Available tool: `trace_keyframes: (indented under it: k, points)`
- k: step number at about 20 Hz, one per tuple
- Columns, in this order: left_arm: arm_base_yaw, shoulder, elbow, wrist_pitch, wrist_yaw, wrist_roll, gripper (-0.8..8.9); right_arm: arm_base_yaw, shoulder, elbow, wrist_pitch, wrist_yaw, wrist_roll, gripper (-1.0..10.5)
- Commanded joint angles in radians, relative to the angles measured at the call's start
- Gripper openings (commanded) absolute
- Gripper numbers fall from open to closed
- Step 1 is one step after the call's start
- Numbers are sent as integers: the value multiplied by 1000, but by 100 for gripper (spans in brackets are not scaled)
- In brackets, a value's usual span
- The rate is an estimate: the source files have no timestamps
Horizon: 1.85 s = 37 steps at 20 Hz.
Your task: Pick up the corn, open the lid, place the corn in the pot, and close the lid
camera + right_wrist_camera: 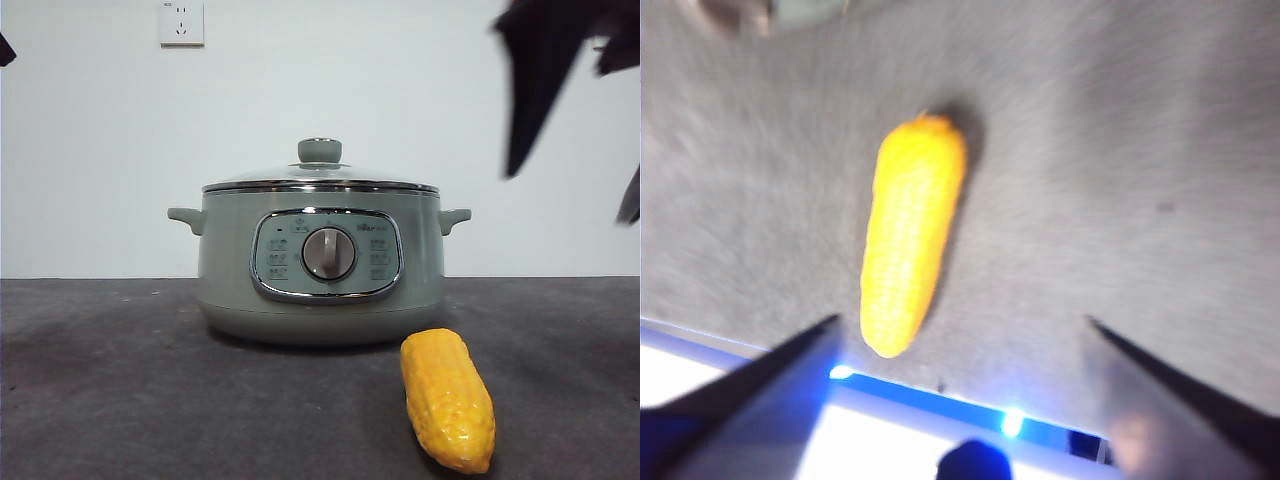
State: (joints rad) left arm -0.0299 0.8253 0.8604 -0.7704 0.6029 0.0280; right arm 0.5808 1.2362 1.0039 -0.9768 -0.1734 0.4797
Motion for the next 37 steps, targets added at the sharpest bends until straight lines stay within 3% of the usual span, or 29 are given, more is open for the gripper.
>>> trace_keyframes:
  k: [1, 6, 9, 16, 19, 21, 25, 29, 34, 37]
  points:
    - [-7, 0, 1, 0, 7, 21, -4, 93, 81, 3, 63, 53, 91, 481]
    - [-7, 0, 1, -1, 6, 26, -4, 195, 247, 3, 155, 112, 172, 477]
    - [-8, 0, 1, 0, 6, 28, -4, 227, 332, 3, 200, 179, 184, 473]
    - [-8, 13, 1, 0, 7, 29, -4, 232, 451, 3, 243, 182, 167, 460]
    - [-8, 13, 1, 0, 6, 29, -4, 232, 452, 3, 246, 185, 159, 160]
    - [-8, 14, 1, 2, 6, 29, -4, 232, 452, 3, 244, 184, 115, -17]
    - [-8, 27, 4, 16, -1, 27, -5, 232, 431, 18, 178, 201, 84, -11]
    - [-29, 127, 85, 16, 0, -5, -4, 232, 338, 78, 12, 219, -18, -11]
    - [-131, 399, 333, 7, -5, -42, 0, 230, 158, 155, -171, 219, -162, -11]
    - [-226, 599, 544, -9, -71, -43, 1, 231, 50, 164, -182, 218, -251, -11]
